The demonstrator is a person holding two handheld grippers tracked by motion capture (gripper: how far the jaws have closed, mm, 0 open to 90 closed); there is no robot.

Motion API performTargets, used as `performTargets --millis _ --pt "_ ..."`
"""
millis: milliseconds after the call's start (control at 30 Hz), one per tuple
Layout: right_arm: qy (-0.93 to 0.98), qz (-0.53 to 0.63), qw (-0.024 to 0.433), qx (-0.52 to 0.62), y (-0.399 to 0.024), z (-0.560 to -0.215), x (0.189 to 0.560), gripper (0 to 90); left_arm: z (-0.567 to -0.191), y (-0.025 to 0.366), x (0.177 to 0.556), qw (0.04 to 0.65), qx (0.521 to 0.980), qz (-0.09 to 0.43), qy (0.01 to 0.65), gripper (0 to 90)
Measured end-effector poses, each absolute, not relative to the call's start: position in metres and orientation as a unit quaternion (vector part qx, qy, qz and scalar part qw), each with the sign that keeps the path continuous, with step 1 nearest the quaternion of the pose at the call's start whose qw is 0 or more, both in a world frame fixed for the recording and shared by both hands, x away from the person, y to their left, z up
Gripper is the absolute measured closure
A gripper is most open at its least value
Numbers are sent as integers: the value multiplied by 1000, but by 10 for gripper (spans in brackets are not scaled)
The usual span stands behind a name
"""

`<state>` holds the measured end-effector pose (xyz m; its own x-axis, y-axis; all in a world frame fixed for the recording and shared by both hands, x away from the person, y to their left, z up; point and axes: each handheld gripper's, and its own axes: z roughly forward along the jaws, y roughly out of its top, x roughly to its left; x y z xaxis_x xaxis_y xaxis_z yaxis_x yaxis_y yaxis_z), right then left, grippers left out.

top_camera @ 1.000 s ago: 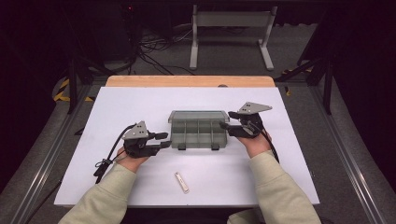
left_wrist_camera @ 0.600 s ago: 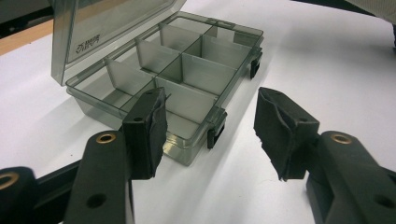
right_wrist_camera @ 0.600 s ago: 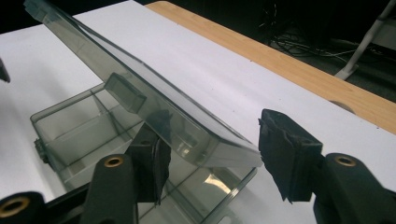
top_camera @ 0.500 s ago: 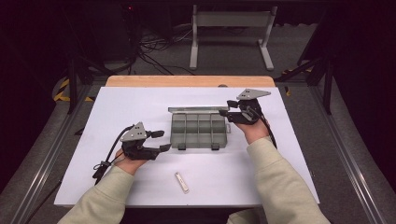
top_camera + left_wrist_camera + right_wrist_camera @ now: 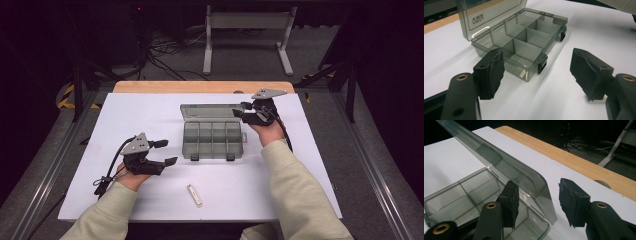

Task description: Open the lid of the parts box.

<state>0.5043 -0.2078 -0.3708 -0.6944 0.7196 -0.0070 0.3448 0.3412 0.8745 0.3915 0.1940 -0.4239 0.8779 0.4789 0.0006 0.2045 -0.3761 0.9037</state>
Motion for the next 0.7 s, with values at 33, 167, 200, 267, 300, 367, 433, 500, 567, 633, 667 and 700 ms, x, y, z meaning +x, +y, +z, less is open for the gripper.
performTargets --millis 33,167,200,267,300,367,433,500,567,633,667,700 --pt "794 465 199 337 -207 -372 507 519 -424 196 391 519 818 133 211 278" --pt "795 463 198 339 -206 -375 514 527 -424 203 388 522 812 137 223 251" --pt "795 463 196 340 -205 -376 516 530 -425 206 387 522 810 133 230 242" --pt "795 463 195 341 -204 -378 520 537 -425 208 387 522 809 136 233 228" --pt "795 462 193 342 -203 -378 521 542 -425 209 386 524 807 133 237 219" --pt "794 464 195 341 -202 -380 525 557 -425 213 385 526 804 138 241 208" --pt "793 466 195 340 -203 -381 528 569 -425 214 384 526 802 137 246 196" --pt "792 466 195 343 -203 -383 530 571 -426 216 383 525 803 138 247 192" --pt "790 468 192 347 -205 -385 532 578 -427 219 382 523 804 141 246 190" --pt "787 469 190 351 -207 -386 534 587 -428 221 381 522 804 142 249 188" --pt "788 468 191 352 -207 -387 535 592 -428 222 380 522 803 140 250 186" --pt "787 468 188 354 -208 -388 536 596 -427 223 380 522 803 143 249 185"
